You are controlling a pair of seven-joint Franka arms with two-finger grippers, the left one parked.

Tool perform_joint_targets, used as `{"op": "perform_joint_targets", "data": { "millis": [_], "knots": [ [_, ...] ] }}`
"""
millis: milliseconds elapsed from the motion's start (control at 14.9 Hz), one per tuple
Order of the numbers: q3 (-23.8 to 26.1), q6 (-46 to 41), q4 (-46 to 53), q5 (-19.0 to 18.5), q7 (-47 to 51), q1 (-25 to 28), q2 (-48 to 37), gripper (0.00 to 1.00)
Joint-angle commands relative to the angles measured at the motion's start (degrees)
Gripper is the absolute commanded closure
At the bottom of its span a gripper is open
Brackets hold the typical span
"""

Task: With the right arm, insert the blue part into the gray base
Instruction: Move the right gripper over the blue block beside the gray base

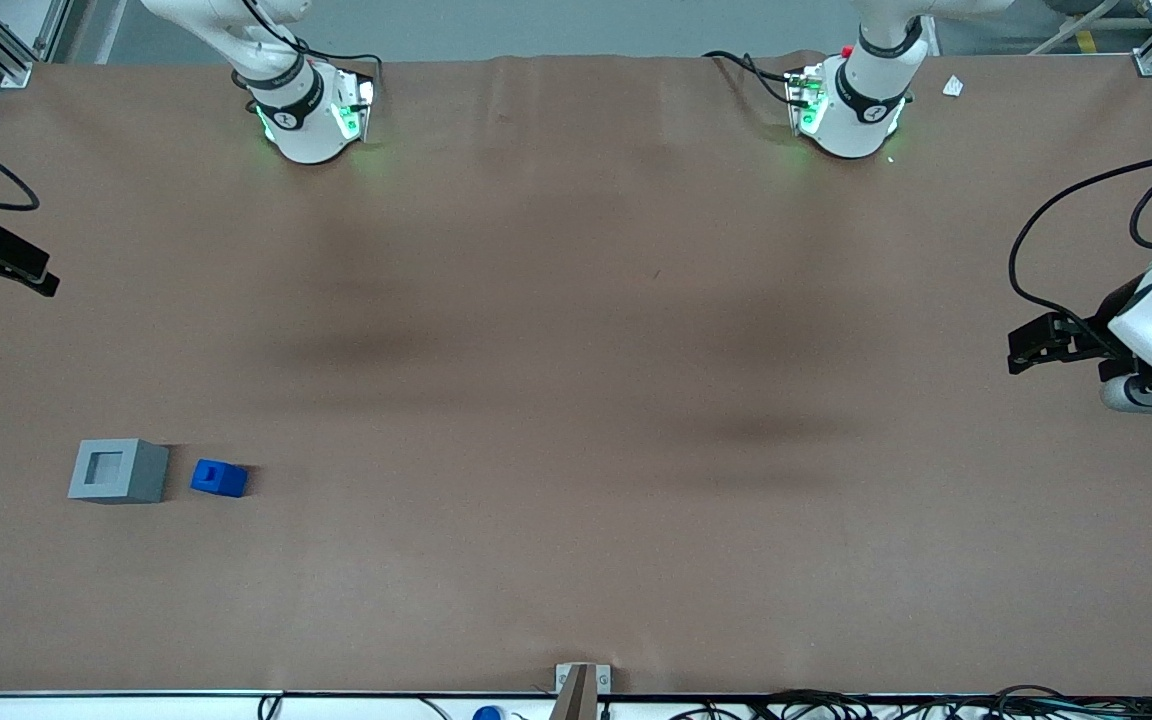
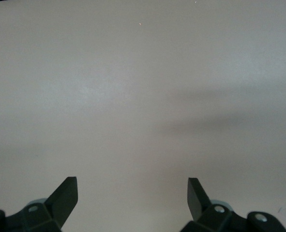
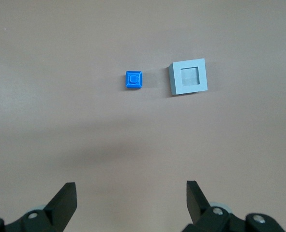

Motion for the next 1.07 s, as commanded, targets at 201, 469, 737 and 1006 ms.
{"op": "perform_joint_targets", "data": {
  "millis": [201,469,737,1006],
  "knots": [
    [0.2,-0.8,1.0,-2.2,0.7,0.8,0.2,0.0],
    [0.2,-0.5,0.7,-2.2,0.5,0.8,0.3,0.0],
    [0.2,-0.8,0.2,-2.2,0.5,1.5,0.3,0.0],
    [0.2,-0.6,0.2,-2.2,0.7,1.8,0.3,0.0]
  ]
}}
